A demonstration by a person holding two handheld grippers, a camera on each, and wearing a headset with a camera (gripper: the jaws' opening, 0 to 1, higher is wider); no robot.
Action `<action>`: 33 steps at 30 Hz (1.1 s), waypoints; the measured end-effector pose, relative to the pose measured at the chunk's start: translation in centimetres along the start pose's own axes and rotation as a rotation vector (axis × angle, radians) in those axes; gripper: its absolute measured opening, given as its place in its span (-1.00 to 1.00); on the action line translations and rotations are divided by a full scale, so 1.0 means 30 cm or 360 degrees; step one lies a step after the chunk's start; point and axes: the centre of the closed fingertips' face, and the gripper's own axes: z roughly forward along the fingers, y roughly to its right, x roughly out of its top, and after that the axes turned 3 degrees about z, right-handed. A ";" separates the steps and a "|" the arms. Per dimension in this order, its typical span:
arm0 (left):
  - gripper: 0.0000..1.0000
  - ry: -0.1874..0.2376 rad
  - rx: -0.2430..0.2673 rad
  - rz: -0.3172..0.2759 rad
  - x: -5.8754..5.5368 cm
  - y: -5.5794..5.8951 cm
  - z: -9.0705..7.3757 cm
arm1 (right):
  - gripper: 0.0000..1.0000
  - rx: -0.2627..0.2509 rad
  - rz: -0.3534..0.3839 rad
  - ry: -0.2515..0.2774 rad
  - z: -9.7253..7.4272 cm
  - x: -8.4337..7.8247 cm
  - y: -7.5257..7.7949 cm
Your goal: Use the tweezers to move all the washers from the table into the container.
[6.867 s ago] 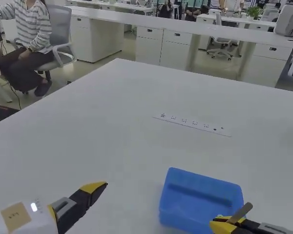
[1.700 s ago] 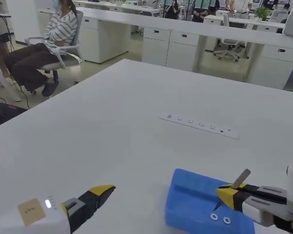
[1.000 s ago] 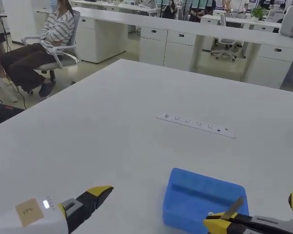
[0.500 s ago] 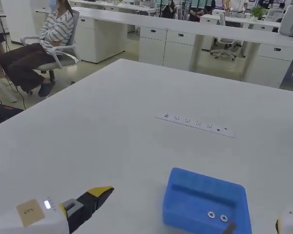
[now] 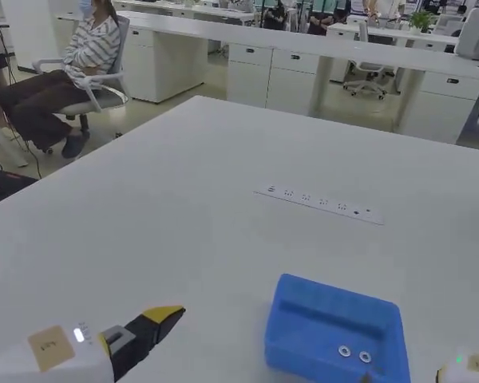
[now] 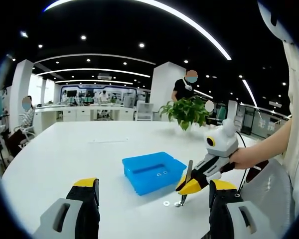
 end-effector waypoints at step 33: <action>0.86 0.0022 -0.0005 -0.0005 0.005 0.002 -0.006 | -0.94 -0.0010 0.0112 0.0199 -0.125 0.177 0.033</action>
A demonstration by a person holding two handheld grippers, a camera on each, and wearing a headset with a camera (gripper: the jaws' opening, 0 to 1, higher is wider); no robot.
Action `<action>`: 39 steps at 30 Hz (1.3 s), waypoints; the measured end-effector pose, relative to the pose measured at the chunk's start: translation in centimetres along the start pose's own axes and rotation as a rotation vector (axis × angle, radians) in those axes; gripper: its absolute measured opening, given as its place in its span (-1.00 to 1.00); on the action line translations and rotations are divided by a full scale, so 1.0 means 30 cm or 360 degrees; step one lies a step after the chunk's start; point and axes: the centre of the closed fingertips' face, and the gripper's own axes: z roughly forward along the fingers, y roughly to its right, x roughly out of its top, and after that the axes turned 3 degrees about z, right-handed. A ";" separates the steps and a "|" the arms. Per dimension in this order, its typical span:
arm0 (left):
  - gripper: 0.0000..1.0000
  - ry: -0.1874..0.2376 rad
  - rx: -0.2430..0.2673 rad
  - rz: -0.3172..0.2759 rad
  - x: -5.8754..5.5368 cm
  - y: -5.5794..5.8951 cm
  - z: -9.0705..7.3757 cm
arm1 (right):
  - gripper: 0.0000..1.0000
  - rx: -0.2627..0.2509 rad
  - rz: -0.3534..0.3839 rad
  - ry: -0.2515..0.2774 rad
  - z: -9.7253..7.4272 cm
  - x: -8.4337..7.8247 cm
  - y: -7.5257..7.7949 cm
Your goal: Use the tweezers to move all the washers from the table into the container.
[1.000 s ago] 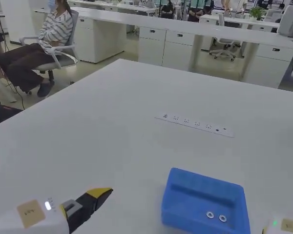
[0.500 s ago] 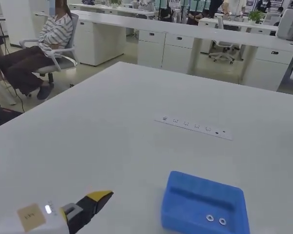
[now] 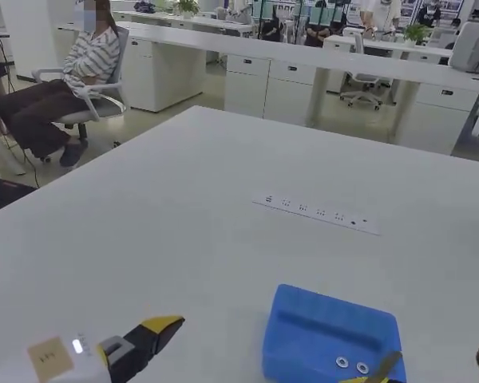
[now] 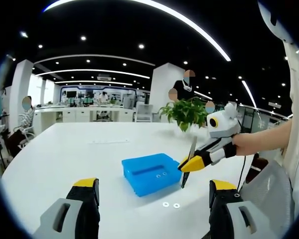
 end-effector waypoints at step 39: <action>0.83 0.0025 0.0028 -0.0013 0.009 -0.016 -0.004 | -0.94 -0.0177 0.0382 0.0097 0.163 0.083 0.337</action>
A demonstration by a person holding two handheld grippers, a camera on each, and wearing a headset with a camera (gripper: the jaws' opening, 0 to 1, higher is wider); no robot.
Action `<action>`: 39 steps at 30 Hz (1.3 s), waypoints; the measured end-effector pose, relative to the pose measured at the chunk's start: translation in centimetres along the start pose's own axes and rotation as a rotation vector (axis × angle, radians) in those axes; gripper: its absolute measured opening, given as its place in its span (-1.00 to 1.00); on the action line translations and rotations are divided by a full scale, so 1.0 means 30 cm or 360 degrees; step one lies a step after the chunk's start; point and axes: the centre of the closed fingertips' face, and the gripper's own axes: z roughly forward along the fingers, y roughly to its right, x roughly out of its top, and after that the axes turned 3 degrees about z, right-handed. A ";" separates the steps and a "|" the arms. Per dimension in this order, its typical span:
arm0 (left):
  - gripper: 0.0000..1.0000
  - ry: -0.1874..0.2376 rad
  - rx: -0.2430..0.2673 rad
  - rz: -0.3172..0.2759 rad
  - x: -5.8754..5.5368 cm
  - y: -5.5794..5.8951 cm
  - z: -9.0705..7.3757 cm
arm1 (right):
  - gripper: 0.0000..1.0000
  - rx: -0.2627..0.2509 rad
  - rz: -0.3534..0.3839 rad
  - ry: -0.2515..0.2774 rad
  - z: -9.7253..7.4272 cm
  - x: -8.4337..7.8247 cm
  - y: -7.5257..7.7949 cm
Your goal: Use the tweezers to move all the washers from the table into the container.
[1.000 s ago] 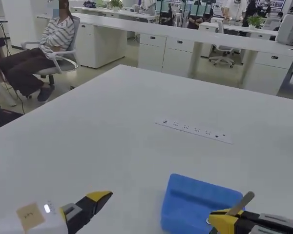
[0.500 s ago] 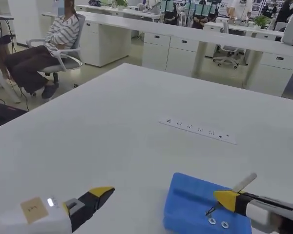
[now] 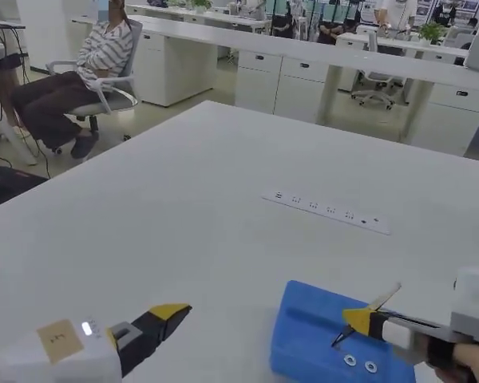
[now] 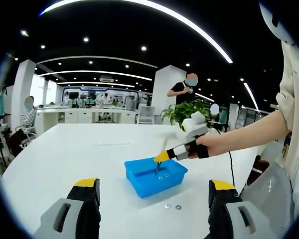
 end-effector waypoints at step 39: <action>0.81 -0.0019 0.0000 0.0007 -0.007 -0.001 0.002 | -0.92 0.0070 -0.0751 -0.0117 -0.054 -0.014 -0.167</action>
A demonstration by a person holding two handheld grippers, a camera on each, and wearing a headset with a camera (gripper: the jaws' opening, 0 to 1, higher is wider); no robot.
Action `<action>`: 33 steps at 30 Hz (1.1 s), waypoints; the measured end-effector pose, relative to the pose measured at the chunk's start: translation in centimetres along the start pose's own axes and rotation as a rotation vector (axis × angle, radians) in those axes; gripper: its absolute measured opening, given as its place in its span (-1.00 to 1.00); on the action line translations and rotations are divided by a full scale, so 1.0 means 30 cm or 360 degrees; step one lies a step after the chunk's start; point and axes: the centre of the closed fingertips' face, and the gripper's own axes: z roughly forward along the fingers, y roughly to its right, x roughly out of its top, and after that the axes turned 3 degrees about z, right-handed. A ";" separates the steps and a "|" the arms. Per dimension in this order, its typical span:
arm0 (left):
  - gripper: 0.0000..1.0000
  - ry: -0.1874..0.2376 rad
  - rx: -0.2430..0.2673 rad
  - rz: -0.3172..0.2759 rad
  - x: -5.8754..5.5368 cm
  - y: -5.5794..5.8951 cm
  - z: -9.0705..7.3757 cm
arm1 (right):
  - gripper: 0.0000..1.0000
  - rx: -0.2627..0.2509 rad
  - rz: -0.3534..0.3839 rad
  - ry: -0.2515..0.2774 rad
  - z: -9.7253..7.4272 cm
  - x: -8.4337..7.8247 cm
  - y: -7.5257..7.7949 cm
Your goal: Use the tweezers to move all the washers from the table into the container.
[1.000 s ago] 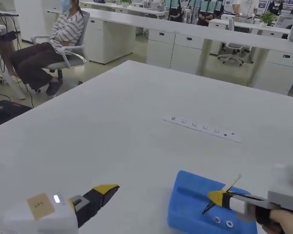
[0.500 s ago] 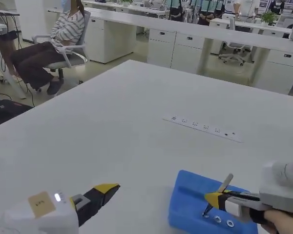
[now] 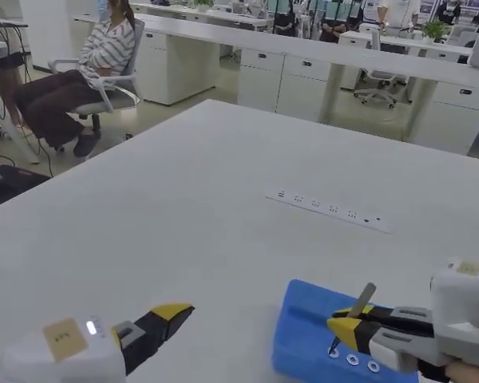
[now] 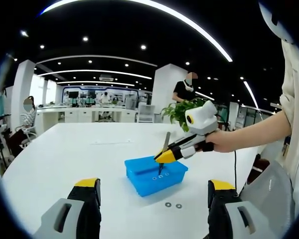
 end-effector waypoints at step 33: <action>0.80 -0.0009 -0.0006 0.0004 -0.003 0.002 -0.002 | -0.92 0.0236 0.0255 -0.0201 0.003 -0.219 -0.233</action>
